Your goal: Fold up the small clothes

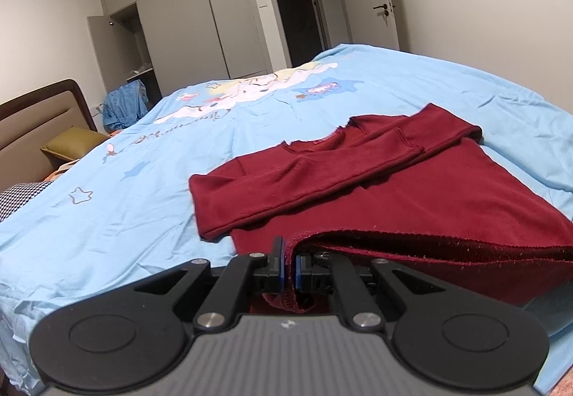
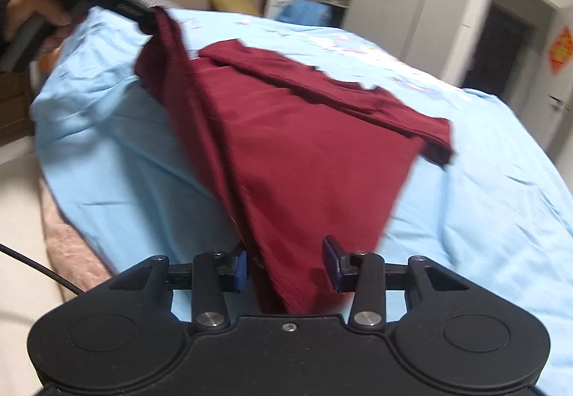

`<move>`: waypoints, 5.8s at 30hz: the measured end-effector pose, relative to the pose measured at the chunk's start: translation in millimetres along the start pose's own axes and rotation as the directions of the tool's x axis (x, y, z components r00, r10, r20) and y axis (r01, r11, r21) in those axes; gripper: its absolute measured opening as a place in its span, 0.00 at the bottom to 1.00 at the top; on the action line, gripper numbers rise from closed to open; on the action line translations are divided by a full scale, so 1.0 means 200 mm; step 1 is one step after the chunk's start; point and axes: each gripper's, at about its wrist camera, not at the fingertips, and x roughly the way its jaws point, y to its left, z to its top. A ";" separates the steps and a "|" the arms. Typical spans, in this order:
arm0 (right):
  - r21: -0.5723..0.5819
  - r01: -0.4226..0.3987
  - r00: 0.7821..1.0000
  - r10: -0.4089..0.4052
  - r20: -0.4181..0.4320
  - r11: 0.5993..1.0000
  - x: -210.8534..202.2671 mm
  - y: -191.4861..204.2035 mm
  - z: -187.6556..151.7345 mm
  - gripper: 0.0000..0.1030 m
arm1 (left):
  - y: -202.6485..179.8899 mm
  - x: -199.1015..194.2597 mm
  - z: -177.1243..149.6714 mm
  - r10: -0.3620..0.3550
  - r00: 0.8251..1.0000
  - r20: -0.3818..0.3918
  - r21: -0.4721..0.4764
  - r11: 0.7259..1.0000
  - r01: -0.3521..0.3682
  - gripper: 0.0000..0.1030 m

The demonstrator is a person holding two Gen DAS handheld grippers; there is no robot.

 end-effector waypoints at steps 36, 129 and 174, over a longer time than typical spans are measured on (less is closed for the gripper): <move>0.079 0.123 0.843 -0.147 0.518 0.989 -1.09 -0.17 0.33 0.05 | 0.02 -1.12 0.14 0.078 0.908 0.411 -0.088 0.995 -0.046 0.04; 0.535 0.271 0.942 -0.335 0.023 0.800 1.18 -0.94 0.40 0.99 | 0.35 1.12 0.11 0.172 0.963 -0.207 -0.438 0.864 -0.249 1.00; 0.237 0.185 0.962 -0.225 0.156 0.954 0.69 -0.25 0.52 0.99 | 0.45 0.30 -0.02 0.228 0.963 -0.145 -0.593 0.759 -0.270 1.00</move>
